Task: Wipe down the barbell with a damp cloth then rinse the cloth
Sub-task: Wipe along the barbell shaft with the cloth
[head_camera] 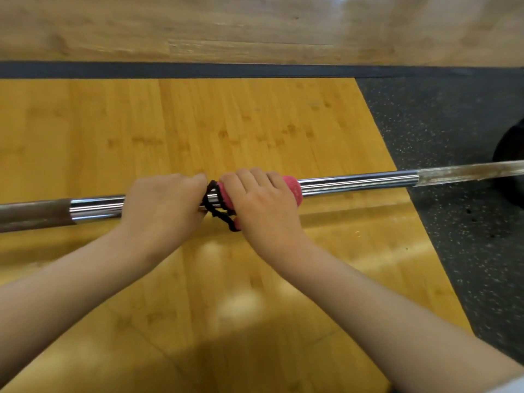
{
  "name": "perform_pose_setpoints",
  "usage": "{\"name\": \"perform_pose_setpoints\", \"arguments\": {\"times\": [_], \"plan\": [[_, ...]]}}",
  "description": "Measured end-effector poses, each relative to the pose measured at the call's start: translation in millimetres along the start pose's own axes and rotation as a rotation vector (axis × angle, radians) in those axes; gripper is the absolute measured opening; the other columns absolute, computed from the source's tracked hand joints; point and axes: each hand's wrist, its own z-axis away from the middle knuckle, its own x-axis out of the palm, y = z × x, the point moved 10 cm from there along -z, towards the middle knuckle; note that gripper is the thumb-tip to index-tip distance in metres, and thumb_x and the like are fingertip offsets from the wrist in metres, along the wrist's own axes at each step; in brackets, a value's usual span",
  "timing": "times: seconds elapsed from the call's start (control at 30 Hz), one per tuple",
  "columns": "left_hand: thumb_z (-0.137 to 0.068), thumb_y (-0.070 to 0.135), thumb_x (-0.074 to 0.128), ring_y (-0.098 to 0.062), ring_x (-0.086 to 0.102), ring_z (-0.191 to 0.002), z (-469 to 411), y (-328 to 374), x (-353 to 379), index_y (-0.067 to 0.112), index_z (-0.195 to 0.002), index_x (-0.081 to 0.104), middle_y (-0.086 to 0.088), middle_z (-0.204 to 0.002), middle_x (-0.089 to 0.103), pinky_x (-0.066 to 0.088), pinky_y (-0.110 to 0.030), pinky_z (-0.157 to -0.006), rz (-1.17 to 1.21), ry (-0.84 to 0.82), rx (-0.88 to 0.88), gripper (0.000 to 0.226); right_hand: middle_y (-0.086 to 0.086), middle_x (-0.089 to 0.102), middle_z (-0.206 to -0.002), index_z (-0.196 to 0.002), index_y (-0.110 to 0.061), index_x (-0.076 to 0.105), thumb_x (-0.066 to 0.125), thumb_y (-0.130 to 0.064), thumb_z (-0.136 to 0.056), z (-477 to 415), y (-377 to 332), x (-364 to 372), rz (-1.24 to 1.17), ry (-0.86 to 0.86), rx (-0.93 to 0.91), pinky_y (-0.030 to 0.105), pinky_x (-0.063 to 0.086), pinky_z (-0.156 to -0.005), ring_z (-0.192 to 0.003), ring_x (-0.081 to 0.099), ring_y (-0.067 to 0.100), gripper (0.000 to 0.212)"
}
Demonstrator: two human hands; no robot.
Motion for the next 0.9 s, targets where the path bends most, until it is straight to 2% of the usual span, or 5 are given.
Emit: {"name": "perform_pose_setpoints", "arguments": {"times": [0.27, 0.43, 0.53, 0.73, 0.9], "plan": [[-0.08, 0.043, 0.071, -0.016, 0.045, -0.044, -8, -4, 49, 0.014, -0.069, 0.049, 0.002, -0.048, 0.051, 0.036, -0.023, -0.047, 0.5, -0.943, -0.097, 0.038, 0.004, 0.06, -0.08, -0.097, -0.011, 0.064, 0.062, -0.007, -0.077, 22, 59, -4, 0.124, 0.046, -0.006, 0.037, 0.042, -0.071, -0.075, 0.058, 0.028, 0.021], [-0.081, 0.044, 0.066, -0.022, 0.057, -0.07, -8, 1, 4, 0.022, -0.083, 0.05, 0.004, -0.074, 0.057, 0.027, -0.027, -0.05, 0.072, -0.227, -0.028, 0.027, 0.007, 0.06, -0.079, -0.091, -0.011, 0.064, 0.054, -0.009, -0.082, 13, 40, -2, 0.116, 0.082, 0.103, 0.04, 0.042, -0.072, -0.075, 0.057, 0.031, 0.014], [-0.058, 0.019, 0.084, -0.029, 0.055, -0.053, 7, 23, -8, 0.011, -0.074, 0.053, -0.006, -0.061, 0.055, 0.021, -0.026, -0.049, 0.037, 0.045, 0.078, 0.036, 0.005, 0.06, -0.077, -0.088, -0.013, 0.064, 0.046, -0.01, -0.084, 4, 15, -1, 0.096, 0.083, 0.096, 0.038, 0.038, -0.071, -0.075, 0.057, 0.029, 0.019], [-0.06, -0.003, 0.076, -0.021, 0.029, -0.036, 0, 15, -6, 0.015, -0.061, 0.036, -0.004, -0.043, 0.043, 0.004, -0.018, -0.051, -0.059, 0.117, 0.055, 0.043, 0.002, 0.058, -0.075, -0.091, -0.014, 0.066, 0.047, -0.01, -0.085, 1, 4, -8, 0.04, 0.157, 0.018, 0.035, 0.037, -0.069, -0.072, 0.056, 0.025, 0.021], [-0.081, 0.045, 0.069, -0.024, 0.047, -0.054, -15, 10, 14, 0.019, -0.074, 0.05, 0.002, -0.058, 0.048, 0.021, -0.022, -0.043, 0.044, -0.202, 0.052, 0.034, 0.003, 0.059, -0.079, -0.095, -0.014, 0.065, 0.056, -0.012, -0.087, 25, 69, -16, 0.091, 0.142, 0.028, 0.037, 0.04, -0.072, -0.076, 0.057, 0.028, 0.012]]}}
